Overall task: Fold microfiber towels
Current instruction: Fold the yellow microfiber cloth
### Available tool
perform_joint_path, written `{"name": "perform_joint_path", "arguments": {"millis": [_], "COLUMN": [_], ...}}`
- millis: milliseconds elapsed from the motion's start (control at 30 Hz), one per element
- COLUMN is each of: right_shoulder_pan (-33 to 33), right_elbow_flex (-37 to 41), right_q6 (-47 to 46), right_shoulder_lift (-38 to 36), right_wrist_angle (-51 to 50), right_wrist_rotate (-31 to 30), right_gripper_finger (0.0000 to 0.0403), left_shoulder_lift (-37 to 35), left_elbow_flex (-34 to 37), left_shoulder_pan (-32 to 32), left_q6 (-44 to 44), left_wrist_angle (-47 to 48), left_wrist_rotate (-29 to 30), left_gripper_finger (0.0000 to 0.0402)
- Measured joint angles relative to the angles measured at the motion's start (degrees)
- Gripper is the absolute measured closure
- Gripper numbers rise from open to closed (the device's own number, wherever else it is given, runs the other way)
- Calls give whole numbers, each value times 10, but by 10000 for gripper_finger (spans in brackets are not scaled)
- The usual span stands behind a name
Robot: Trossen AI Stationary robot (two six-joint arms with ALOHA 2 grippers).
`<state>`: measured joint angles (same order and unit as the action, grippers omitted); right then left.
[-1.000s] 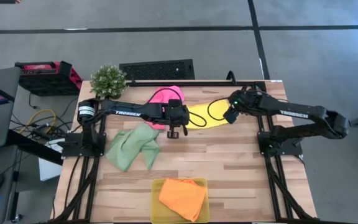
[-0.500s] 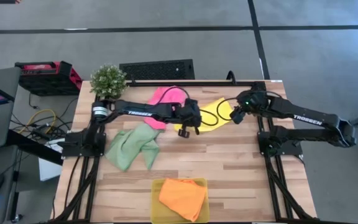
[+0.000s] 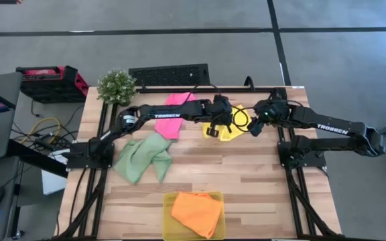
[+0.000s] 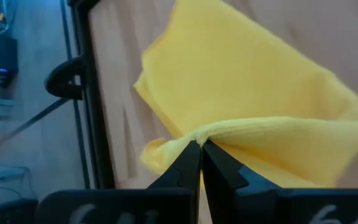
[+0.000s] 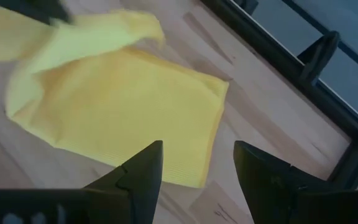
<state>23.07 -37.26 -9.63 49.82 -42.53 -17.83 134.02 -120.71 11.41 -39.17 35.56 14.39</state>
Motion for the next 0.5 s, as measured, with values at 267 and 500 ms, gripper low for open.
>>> {"name": "perform_joint_path", "arguments": {"millis": [267,500], "right_shoulder_pan": [-9,-9], "right_elbow_flex": [0,0], "right_q6": [0,1], "right_shoulder_lift": [-1,-18], "right_wrist_angle": [-1,-1], "right_wrist_rotate": [0,0], "right_gripper_finger": [182,182], "left_shoulder_lift": [80,105], "left_elbow_flex": [-105,-140], "left_shoulder_pan": [6,6], "left_q6": [-42,-80], "left_wrist_angle": [11,-47], "left_wrist_rotate": [0,-8], "left_gripper_finger": [401,401]}}
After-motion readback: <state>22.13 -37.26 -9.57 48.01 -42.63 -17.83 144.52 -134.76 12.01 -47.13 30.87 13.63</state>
